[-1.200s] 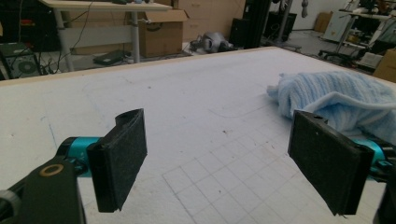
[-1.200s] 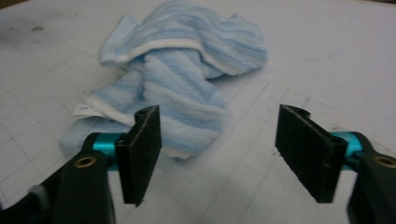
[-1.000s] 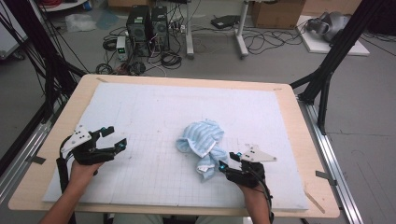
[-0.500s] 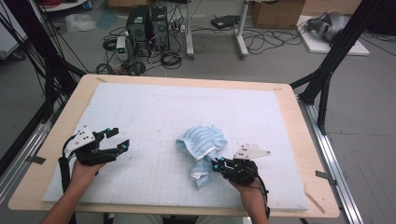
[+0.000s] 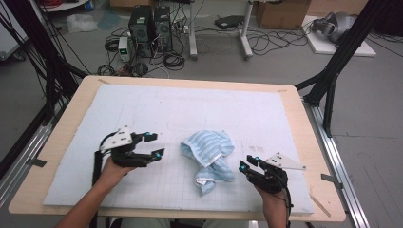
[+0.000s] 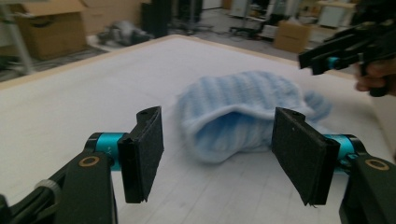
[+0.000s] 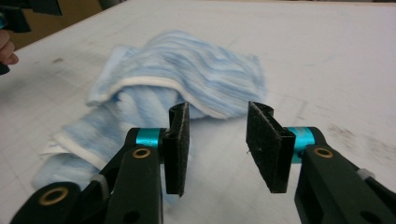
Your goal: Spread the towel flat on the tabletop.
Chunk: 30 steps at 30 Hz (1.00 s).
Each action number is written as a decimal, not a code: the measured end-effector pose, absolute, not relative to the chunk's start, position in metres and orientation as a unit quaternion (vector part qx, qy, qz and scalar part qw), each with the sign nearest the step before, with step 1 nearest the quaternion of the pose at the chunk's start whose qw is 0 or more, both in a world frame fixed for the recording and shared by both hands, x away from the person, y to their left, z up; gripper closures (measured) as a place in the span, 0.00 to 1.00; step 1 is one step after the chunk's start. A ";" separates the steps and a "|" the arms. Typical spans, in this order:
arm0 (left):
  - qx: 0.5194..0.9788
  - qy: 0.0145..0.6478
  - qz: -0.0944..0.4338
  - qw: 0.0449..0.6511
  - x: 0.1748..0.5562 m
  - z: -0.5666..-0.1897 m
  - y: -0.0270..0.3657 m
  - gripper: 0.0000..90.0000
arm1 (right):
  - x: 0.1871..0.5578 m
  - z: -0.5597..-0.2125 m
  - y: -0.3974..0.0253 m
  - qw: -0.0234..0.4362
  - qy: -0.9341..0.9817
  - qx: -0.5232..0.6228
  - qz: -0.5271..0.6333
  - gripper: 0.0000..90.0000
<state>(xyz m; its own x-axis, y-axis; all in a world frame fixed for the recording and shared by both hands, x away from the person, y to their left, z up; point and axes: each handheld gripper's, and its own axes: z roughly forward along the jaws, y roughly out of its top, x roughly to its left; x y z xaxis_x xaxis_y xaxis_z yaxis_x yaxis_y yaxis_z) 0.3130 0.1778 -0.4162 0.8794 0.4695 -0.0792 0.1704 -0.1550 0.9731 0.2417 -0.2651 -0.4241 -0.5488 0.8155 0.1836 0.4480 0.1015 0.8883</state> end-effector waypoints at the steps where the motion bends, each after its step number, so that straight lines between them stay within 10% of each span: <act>1: 0.751 0.206 0.113 0.617 0.316 -0.418 0.168 0.38 | 0.242 -0.424 -0.265 0.181 0.720 0.439 0.507 0.64; 17: 0.825 0.139 0.088 0.540 0.325 -0.429 0.057 0.32 | 0.256 -0.426 -0.284 0.187 0.708 0.458 0.503 0.58; 21: 0.843 0.131 0.098 0.513 0.327 -0.433 0.053 0.64 | 0.259 -0.428 -0.285 0.180 0.706 0.464 0.503 0.54; 22: 0.840 0.125 0.107 0.517 0.326 -0.431 0.055 0.91 | 0.260 -0.429 -0.284 0.175 0.707 0.466 0.503 0.54; 30: 0.775 0.195 0.103 0.592 0.344 -0.416 0.086 0.94 | 0.267 -0.430 -0.262 0.153 0.726 0.439 0.507 0.54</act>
